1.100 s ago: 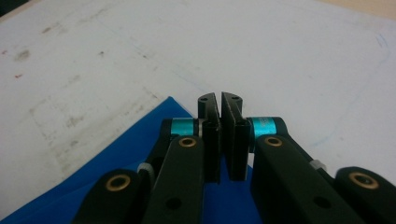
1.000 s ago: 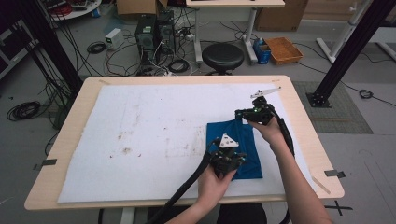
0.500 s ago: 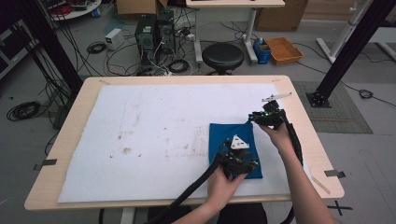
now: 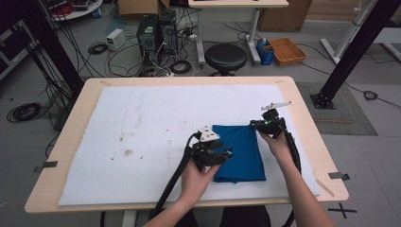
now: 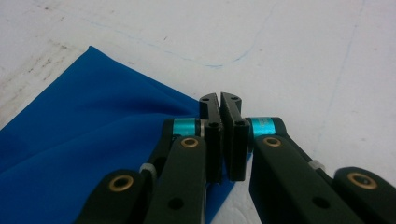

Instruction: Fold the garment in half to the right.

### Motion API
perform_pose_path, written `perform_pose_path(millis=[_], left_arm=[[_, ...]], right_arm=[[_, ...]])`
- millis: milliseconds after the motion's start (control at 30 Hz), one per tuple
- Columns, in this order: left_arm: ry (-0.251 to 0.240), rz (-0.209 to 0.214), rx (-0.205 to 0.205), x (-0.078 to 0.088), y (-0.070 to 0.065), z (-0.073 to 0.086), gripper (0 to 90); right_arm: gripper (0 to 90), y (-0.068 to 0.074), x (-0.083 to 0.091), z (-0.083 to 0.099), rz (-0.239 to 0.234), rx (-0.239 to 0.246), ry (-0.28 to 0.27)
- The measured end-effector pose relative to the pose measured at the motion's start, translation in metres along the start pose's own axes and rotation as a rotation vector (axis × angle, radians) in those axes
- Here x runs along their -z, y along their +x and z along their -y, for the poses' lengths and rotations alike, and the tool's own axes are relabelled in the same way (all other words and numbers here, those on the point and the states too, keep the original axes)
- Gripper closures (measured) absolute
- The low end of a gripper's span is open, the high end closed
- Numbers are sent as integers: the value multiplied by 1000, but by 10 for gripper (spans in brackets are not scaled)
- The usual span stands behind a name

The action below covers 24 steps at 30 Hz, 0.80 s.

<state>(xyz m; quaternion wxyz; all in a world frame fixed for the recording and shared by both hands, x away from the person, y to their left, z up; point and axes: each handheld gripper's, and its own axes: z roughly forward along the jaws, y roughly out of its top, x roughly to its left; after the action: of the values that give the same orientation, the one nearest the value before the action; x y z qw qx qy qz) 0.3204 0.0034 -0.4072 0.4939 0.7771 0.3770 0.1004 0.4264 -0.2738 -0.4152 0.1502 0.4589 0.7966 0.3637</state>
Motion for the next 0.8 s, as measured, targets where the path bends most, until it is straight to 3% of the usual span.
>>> perform_pose_path(millis=[100,233,333,500,667,733,800], left_arm=[[-13,-31,26,9,14,3,544],[-29,-46,39,19,25,7,544],[-39,-56,49,23,30,8,544],[-44,-70,51,29,36,10,543],[-54,-85,51,37,43,11,542],[-52,-91,46,41,46,11,531],[-58,-91,41,46,49,11,528]], right_arm=[[888,-5,6,0,16,-1,-26],[870,-9,5,2,29,-16,-9],[790,-11,4,4,45,-30,3],[636,-12,13,6,52,-79,-25],[603,2,45,25,-5,-72,-74],[491,9,59,39,-29,-74,-96],[454,18,71,55,-66,-97,-101]])
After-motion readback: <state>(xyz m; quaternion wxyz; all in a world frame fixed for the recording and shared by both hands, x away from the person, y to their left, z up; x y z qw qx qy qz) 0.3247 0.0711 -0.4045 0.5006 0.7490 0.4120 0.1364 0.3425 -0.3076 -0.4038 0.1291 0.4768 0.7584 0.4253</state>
